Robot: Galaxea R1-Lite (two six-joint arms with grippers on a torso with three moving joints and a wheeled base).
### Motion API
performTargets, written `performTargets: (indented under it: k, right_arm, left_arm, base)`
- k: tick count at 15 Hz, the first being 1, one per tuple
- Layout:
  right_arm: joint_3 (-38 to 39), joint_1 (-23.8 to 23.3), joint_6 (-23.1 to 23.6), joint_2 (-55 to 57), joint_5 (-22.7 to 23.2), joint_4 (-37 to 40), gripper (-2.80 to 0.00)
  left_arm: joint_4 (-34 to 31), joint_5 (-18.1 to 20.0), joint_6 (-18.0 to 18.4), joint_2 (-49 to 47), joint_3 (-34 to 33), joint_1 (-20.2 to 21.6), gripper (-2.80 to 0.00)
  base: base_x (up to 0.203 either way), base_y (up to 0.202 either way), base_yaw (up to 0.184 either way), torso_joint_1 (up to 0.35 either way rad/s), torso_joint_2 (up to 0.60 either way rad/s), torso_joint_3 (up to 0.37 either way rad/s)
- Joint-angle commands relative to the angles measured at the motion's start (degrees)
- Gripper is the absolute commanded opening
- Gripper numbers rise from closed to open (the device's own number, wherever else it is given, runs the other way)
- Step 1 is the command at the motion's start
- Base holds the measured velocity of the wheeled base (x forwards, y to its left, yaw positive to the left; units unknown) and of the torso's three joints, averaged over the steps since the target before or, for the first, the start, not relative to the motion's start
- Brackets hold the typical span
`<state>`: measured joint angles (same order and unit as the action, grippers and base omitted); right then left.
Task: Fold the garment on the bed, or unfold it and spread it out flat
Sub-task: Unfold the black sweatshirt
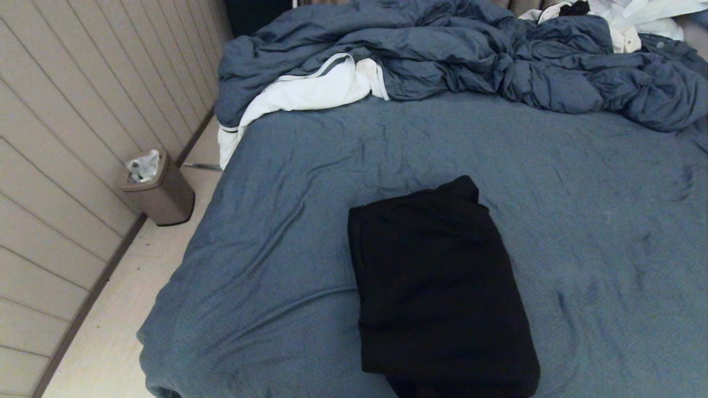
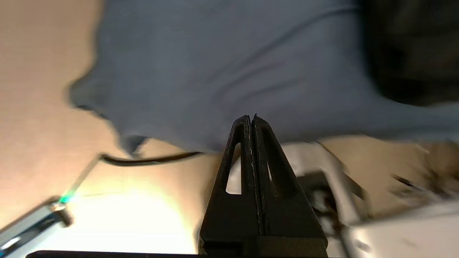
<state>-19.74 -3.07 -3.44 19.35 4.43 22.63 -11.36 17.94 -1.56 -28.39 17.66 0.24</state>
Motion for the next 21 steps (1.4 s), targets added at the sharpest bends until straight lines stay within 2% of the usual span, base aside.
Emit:
performTargets:
  k: [1,5,7,9,12,13,16,19,21]
  right_arm:
    - [2.84,-1.01,1.47,-2.81,0.2,-1.73,-2.8]
    - [15.17,-1.17,5.36,-2.91,-0.07,-21.73,-2.8]
    - [18.59,-1.15,6.82,-3.08,0.18,-28.41,-2.8]
    - [19.35,-1.06,7.5,-3.11,0.92,-28.88,-2.8]
    - [19.74,-1.06,12.14,-3.09,0.59,-29.92,-2.8]
    - [19.62,-0.5,12.35,-3.19,0.58,-29.56,-2.8]
    - [19.57,6.59,12.58,-4.35,-2.21,-26.22,-2.8]
    - [19.69,2.11,11.93,-9.47,-3.12,-24.95,-2.8]
    - [19.54,2.69,10.75,-16.05,-3.38,-22.95,-2.8]
  left_arm:
    - [1.22,-2.06,-0.07,6.44,-4.16,0.33,-2.8]
    - [2.4,-7.5,0.28,17.21,-11.04,0.39,-2.8]
    - [3.31,-13.82,1.0,19.0,-12.11,0.37,-2.8]
    - [3.74,-18.27,3.36,22.59,-14.08,0.27,-2.8]
    - [3.71,-18.12,6.76,27.85,-14.61,0.2,-2.8]
    - [4.04,-18.04,7.01,28.36,-14.74,0.14,-2.8]
    - [4.69,-18.03,5.18,28.3,-14.93,0.11,-2.8]
    - [4.88,-18.29,2.28,28.3,-14.94,0.11,-2.8]
    - [8.12,-18.57,1.22,28.38,-15.86,0.06,-2.8]
  base:
    - [0.0,0.0,0.0,0.0,0.0,0.0]
    - [0.0,0.0,0.0,0.0,0.0,0.0]
    - [0.0,0.0,0.0,0.0,0.0,0.0]
    - [0.0,0.0,0.0,0.0,0.0,0.0]
    - [0.0,0.0,0.0,0.0,0.0,0.0]
    - [0.0,0.0,0.0,0.0,0.0,0.0]
    - [0.0,0.0,0.0,0.0,0.0,0.0]
    - [0.0,0.0,0.0,0.0,0.0,0.0]
    - [0.0,0.0,0.0,0.0,0.0,0.0]
